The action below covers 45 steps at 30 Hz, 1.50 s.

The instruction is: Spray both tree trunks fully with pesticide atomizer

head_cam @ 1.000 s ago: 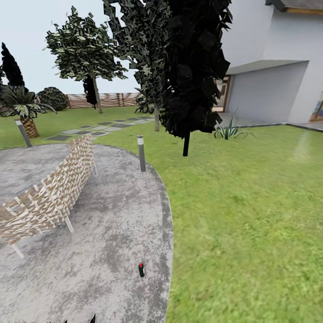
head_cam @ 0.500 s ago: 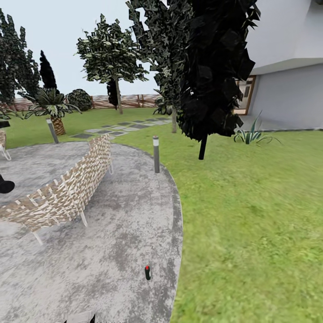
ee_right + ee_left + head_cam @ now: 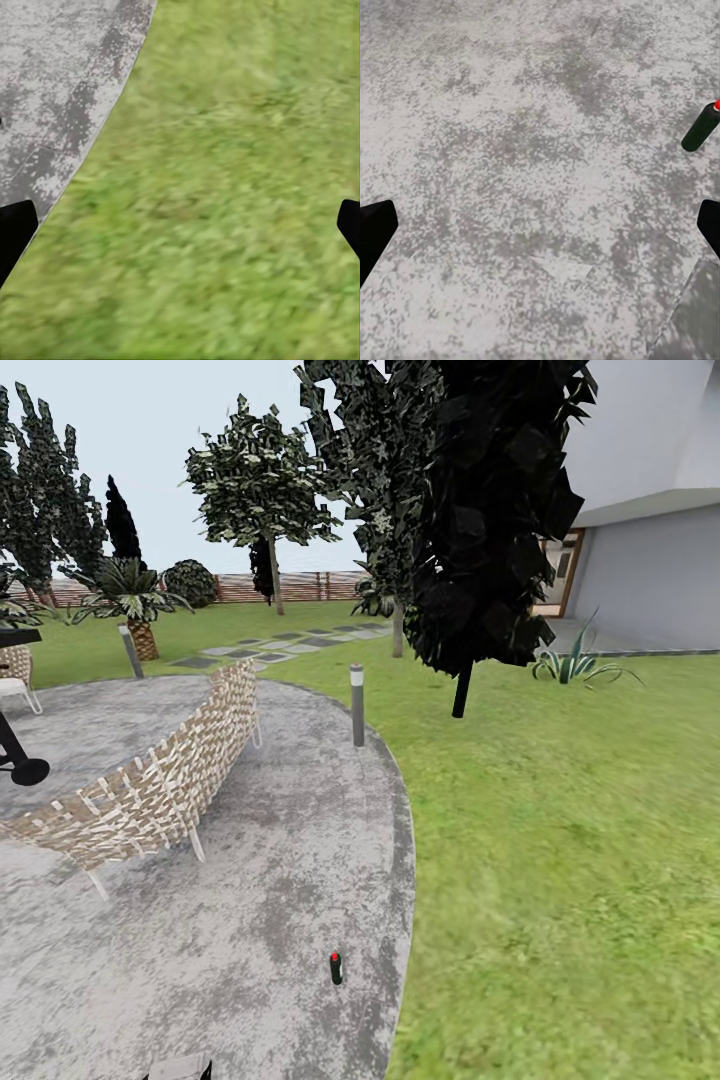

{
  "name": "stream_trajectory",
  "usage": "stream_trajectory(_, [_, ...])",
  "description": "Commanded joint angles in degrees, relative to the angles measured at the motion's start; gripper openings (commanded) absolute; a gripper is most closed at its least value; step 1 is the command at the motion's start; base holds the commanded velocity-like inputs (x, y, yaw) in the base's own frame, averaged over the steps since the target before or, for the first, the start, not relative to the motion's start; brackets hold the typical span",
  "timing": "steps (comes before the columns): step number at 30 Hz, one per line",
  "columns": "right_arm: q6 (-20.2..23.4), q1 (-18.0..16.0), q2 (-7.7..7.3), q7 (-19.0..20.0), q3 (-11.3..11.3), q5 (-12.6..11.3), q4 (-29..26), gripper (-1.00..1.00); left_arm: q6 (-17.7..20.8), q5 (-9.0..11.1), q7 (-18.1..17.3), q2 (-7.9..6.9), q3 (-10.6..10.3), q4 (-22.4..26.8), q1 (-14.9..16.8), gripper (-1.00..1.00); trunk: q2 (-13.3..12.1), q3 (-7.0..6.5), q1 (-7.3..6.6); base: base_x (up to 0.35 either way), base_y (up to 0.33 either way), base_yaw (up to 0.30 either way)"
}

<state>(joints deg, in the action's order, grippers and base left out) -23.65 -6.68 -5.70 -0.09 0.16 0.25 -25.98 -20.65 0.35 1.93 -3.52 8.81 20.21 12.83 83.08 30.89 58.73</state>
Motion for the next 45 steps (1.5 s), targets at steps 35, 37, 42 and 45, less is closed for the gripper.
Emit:
stream_trajectory(35, [0.0,0.0,-0.02,0.0,-0.1,-0.1,-0.1,1.00,0.0,0.1,0.0,0.00,0.1,0.0,0.0,1.00,0.0,0.00,0.00,0.077,-0.211,0.000])
stream_trajectory(37, [0.0,0.0,-0.02,0.0,-0.1,-0.1,-0.1,1.00,0.0,0.1,0.0,0.00,0.1,0.0,0.0,1.00,0.0,0.00,0.00,0.000,-0.277,0.000])
stream_trajectory(42, [0.0,0.0,-0.02,-0.1,-0.1,-0.1,-0.1,1.00,0.0,0.1,0.0,0.00,0.1,0.0,0.0,1.00,0.0,0.00,0.00,0.000,-0.277,0.024])
stream_trajectory(45, [0.0,0.0,-0.02,-0.1,-0.1,-0.1,-0.1,1.00,0.0,0.2,0.0,-0.04,0.1,0.0,0.0,1.00,0.0,0.00,0.00,0.084,-0.265,0.236])
